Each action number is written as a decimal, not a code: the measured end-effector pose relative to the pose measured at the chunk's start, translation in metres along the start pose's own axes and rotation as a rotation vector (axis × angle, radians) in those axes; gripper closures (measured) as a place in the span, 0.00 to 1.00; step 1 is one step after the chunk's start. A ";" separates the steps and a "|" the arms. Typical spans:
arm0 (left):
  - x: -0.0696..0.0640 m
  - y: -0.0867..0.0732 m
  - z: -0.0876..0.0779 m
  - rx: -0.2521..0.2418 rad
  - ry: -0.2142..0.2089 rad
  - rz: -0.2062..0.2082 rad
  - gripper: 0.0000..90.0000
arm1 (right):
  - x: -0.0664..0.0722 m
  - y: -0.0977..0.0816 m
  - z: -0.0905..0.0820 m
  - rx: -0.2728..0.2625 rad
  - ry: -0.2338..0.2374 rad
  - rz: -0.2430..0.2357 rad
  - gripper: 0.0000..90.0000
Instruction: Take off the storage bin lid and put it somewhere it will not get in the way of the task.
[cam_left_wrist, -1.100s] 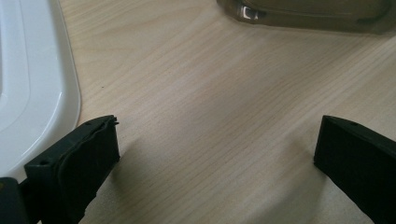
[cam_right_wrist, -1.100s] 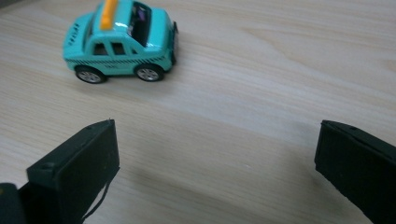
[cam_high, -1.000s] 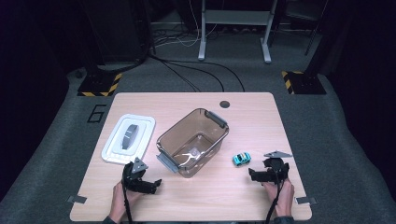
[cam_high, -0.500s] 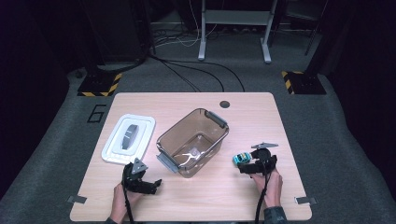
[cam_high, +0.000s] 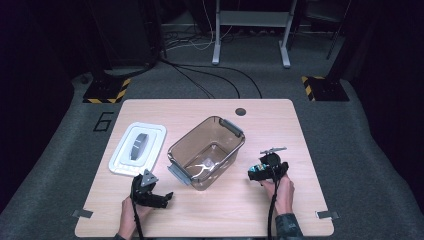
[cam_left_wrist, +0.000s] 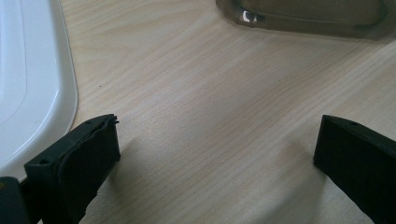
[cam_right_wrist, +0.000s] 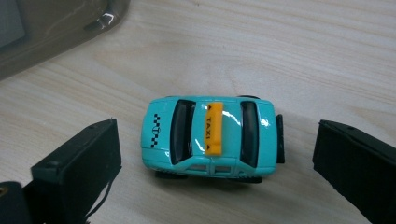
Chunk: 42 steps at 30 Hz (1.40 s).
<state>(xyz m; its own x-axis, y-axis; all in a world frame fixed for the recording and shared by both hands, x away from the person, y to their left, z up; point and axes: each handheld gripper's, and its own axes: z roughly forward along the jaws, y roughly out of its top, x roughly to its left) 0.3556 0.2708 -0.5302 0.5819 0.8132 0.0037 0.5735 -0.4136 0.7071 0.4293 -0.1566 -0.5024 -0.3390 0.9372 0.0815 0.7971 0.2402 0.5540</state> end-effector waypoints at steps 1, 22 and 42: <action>0.000 0.000 0.000 -0.001 0.000 0.000 0.00 | 0.000 0.001 0.001 0.001 -0.001 -0.006 0.01; 0.000 0.000 0.001 -0.009 0.002 0.002 0.00 | 0.003 0.004 0.006 0.025 -0.040 -0.032 0.20; 0.000 0.000 0.001 -0.011 0.005 0.001 0.00 | 0.004 0.001 0.004 0.003 -0.059 -0.054 0.27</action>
<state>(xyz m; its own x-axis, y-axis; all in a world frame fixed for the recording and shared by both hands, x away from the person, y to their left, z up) 0.3556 0.2702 -0.5310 0.5793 0.8151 0.0079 0.5670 -0.4099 0.7145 0.4306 -0.1517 -0.5050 -0.3514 0.9362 0.0029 0.7801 0.2911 0.5538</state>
